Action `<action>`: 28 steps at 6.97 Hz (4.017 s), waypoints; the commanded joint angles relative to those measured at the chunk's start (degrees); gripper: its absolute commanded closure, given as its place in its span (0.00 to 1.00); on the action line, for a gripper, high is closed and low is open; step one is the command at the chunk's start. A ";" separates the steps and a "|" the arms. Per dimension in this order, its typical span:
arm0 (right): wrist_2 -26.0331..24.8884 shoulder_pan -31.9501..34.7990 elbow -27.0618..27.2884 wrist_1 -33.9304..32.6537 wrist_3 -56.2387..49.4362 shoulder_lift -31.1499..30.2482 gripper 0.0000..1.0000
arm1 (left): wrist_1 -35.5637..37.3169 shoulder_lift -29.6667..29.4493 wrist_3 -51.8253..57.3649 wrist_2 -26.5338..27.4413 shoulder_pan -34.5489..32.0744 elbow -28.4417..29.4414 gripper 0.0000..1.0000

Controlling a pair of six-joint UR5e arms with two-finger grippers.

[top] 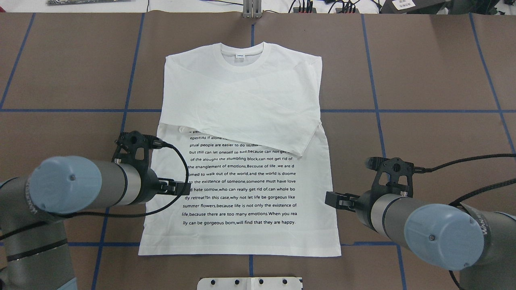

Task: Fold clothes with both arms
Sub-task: 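Move both grippers to the hem corners nearest the robot, then lower both grippers onto the hem edges of the shirt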

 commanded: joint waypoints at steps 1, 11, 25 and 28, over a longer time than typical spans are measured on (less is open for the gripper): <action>-1.57 -1.30 0.07 0.09 1.05 -0.45 0.00 | -0.60 5.71 -5.91 3.95 6.14 -0.06 0.00; -1.66 -1.48 -0.20 0.09 1.05 -0.27 0.00 | -0.16 10.21 -11.46 6.95 13.27 0.56 0.68; -9.13 -9.47 -7.21 0.09 7.80 1.13 0.15 | 0.11 10.04 -10.94 6.42 12.65 -5.42 1.00; -14.05 -15.09 -9.16 0.62 11.68 0.96 0.36 | 0.02 9.77 -10.93 6.34 12.65 -5.50 1.00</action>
